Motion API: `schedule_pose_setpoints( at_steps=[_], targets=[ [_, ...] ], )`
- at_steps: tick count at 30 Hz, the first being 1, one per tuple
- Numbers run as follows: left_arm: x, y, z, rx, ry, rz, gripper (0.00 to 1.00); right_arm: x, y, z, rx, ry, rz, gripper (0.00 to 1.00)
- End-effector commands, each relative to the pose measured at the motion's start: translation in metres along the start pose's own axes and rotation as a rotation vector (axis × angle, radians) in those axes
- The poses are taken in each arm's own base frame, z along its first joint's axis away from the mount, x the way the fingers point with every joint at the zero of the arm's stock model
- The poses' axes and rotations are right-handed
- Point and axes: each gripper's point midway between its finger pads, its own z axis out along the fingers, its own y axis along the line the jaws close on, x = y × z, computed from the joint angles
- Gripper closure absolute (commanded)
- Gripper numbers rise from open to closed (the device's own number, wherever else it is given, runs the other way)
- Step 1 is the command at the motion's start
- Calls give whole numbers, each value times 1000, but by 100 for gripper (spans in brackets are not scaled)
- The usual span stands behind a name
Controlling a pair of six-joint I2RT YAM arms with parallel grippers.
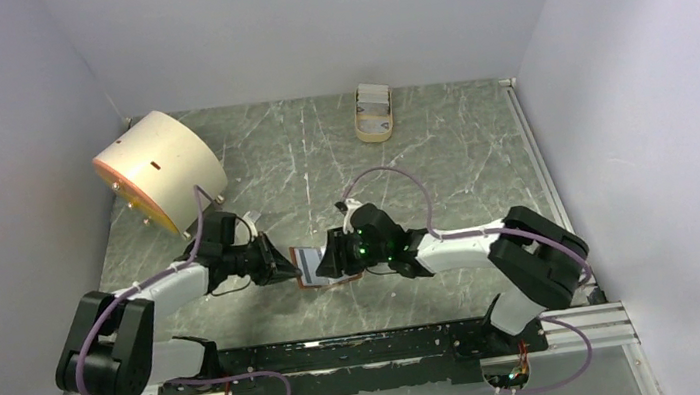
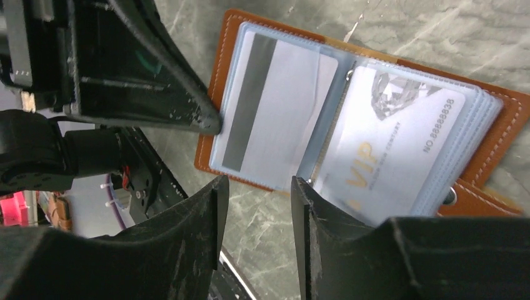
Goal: Put the credit cards into the card holder
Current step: Insert the credit card into the card holder, then close the card holder at the center of the board.
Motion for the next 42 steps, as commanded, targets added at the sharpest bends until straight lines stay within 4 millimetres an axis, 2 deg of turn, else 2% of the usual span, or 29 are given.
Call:
schedule_pose_setpoints(
  at_steps=[1,4,7,10,15,19,23,26,28,31,35,36,42],
  targets=[
    [-14,0,-7,-98,-6,43,91,-4,-7,-15,66,-13,-77,55],
    [-16,-3,-13,-143,3,34,91,-18,-18,-26,155,-48,-172,54],
    [-15,-11,-16,-142,31,18,91,-28,-21,-30,193,-37,-289,54],
    [-14,-13,-16,-158,89,29,91,-25,-24,-28,206,64,-422,51],
    [-11,-13,-19,-188,159,39,90,-22,-48,-25,300,238,-553,51],
    [-14,-14,-23,-213,155,49,91,-20,-55,-23,276,291,-658,52],
    [-15,-4,-26,-277,158,55,90,-17,-56,-25,225,310,-766,52],
    [-11,2,-24,-289,182,50,90,-18,-64,-25,239,339,-811,53],
    [-10,3,-23,-286,190,44,90,-19,-62,-21,215,352,-833,54],
    [-13,1,-22,-284,187,46,90,-16,-61,-17,189,381,-861,55],
    [-18,2,-24,-314,177,55,90,-11,-72,-14,189,422,-914,55],
    [-19,3,-24,-316,177,56,90,-20,-68,-11,193,409,-932,55],
    [-18,6,-20,-315,185,51,90,-19,-72,-4,182,437,-972,54]
  ],
)
